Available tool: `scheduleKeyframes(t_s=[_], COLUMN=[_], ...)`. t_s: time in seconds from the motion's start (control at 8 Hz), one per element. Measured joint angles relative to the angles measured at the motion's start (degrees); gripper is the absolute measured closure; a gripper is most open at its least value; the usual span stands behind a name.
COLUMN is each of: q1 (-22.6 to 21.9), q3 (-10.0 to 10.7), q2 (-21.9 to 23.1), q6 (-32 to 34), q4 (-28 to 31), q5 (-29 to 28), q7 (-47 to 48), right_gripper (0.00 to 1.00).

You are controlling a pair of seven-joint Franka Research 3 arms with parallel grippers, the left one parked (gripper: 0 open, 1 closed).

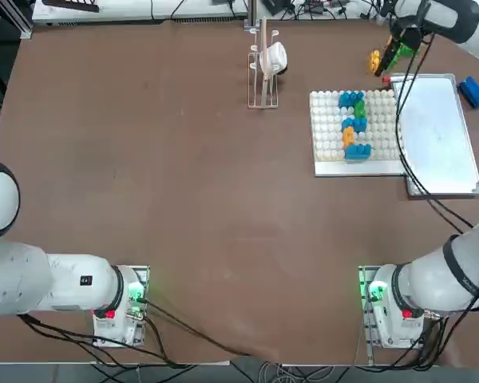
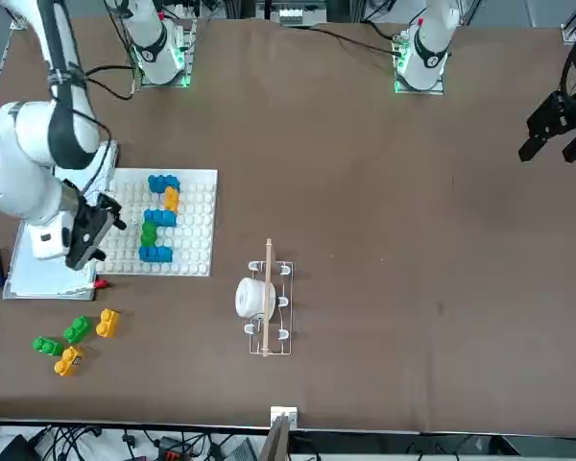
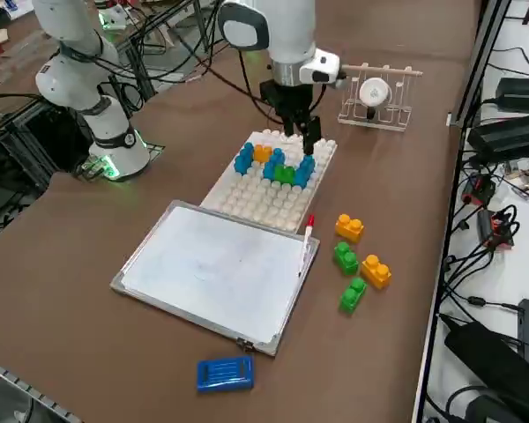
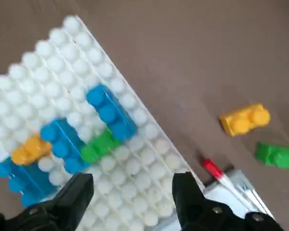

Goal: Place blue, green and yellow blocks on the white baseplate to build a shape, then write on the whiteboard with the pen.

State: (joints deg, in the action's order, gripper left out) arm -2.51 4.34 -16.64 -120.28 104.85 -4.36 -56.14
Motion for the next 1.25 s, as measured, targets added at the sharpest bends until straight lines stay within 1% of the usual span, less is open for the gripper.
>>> scheduleKeyframes(t_s=[0.12,0.38,0.5,0.75,0.88,1.0,1.25], q1=[2.2,5.2,6.3,8.4,9.2,9.6,10.1], q3=[0.1,0.1,0.0,0.0,0.0,0.0,0.0], q2=[-0.7,-2.3,-3.7,-7.1,-8.2,-8.8,-11.6], q6=[0.2,0.0,-1.8,-8.1,-10.3,-11.9,-12.6], q4=[-0.1,-0.3,-0.3,-0.4,-0.6,-1.0,-4.4], q5=[0.8,1.0,1.0,1.0,1.0,1.0,0.3], q7=[-1.6,-9.4,-15.9,-30.1,-35.5,-40.3,-48.7], right_gripper=[0.0,0.0,0.0,0.0,0.0,0.0,0.0])
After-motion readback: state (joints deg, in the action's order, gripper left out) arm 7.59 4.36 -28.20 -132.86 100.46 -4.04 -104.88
